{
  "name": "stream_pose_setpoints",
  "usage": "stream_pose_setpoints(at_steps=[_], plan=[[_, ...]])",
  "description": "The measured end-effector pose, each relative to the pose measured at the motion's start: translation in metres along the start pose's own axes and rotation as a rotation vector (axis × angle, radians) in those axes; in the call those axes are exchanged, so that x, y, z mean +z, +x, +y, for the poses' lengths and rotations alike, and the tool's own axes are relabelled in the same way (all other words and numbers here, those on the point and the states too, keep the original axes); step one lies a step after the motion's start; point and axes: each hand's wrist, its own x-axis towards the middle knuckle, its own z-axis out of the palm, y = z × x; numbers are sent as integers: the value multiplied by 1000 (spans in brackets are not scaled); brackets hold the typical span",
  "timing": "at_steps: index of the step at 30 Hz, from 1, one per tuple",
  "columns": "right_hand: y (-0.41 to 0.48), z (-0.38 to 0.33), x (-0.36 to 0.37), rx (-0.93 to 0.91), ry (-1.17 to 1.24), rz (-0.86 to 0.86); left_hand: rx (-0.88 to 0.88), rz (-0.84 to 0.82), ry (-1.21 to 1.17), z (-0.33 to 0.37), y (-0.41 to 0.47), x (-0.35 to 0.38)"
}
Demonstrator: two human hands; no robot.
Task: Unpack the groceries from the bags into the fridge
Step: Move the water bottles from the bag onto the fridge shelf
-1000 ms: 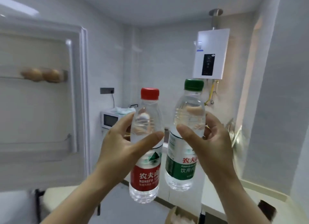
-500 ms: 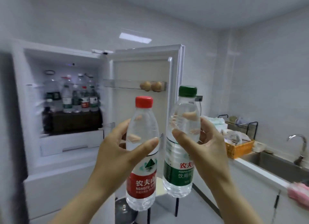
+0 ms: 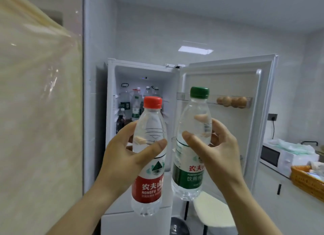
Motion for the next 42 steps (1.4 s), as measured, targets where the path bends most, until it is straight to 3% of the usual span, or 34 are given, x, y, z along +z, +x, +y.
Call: stream_pose_setpoints(at_steps=[13, 42], plan=[[32, 36, 81, 24, 30, -39, -26, 61, 43, -53, 43, -60], [210, 254, 127, 81, 111, -45, -25, 133, 161, -219, 234, -9]])
